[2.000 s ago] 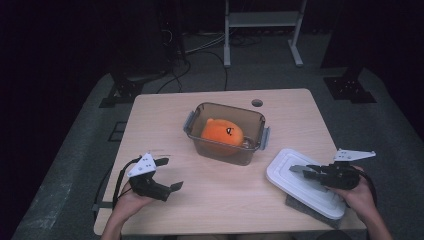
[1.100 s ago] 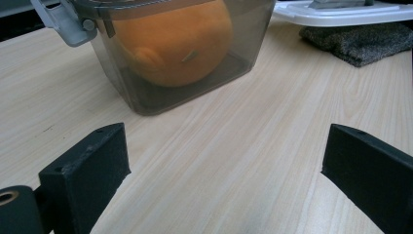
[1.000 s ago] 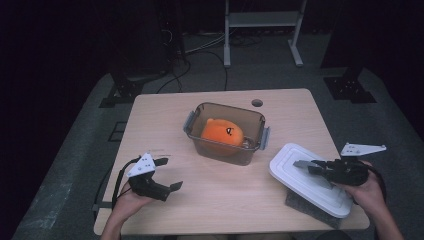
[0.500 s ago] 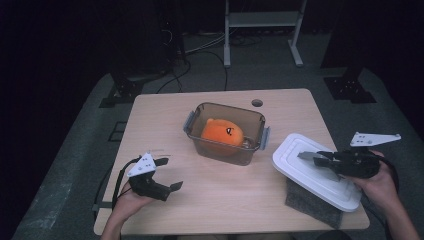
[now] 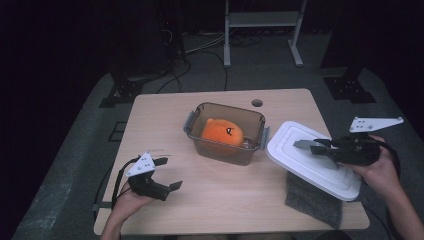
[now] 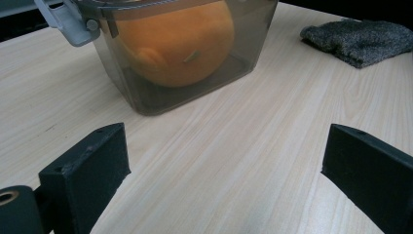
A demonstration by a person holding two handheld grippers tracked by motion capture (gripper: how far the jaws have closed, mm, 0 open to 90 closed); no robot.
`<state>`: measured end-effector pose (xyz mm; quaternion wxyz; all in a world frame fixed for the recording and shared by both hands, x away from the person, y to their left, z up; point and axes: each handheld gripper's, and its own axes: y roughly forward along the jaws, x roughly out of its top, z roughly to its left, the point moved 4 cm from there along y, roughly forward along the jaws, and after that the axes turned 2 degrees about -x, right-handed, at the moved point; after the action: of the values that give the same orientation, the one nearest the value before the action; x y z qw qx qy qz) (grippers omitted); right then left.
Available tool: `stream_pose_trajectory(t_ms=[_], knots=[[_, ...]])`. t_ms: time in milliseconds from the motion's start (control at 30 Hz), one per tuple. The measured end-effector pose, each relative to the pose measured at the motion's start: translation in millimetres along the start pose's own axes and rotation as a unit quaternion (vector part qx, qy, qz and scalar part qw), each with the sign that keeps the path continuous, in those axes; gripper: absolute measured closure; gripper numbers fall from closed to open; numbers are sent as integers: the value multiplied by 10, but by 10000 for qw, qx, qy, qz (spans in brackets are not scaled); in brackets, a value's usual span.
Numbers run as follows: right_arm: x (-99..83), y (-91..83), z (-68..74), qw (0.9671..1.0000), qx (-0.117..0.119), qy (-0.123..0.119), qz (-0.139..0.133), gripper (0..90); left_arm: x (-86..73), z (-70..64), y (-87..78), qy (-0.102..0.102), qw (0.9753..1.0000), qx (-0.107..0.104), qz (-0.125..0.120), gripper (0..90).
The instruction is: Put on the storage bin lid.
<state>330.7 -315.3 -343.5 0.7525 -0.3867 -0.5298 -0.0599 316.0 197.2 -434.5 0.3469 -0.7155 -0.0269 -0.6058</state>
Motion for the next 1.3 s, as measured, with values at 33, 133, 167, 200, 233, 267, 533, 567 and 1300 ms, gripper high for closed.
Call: stream_pose_trajectory(t_ms=[33,133,167,200,233,267,533,567,1300], knots=[[0,0,0,10000,0,0,0,653,0,0,0,0,10000,0,0,25],[86,38,19,10000,43,-58,7,653,-2,-1,3,-9,10000,-9,0,25],[151,74,34,9999,79,-108,29,654,-2,0,2,-7,10000,-9,1,25],[174,87,39,9999,87,-124,29,653,0,3,-3,-3,10000,-3,-6,25],[174,87,39,9999,87,-124,29,653,0,3,-3,-3,10000,-3,-6,25],[203,102,48,9998,95,-148,36,653,2,3,-8,-13,10000,8,-18,25],[422,242,115,9992,259,-297,-35,653,8,8,-17,-27,10000,9,-54,25],[452,269,128,9992,287,-292,-20,653,9,8,-17,-25,10000,9,-57,25],[947,694,293,9959,636,-636,69,653,12,15,-38,-20,10000,-8,-68,25]])
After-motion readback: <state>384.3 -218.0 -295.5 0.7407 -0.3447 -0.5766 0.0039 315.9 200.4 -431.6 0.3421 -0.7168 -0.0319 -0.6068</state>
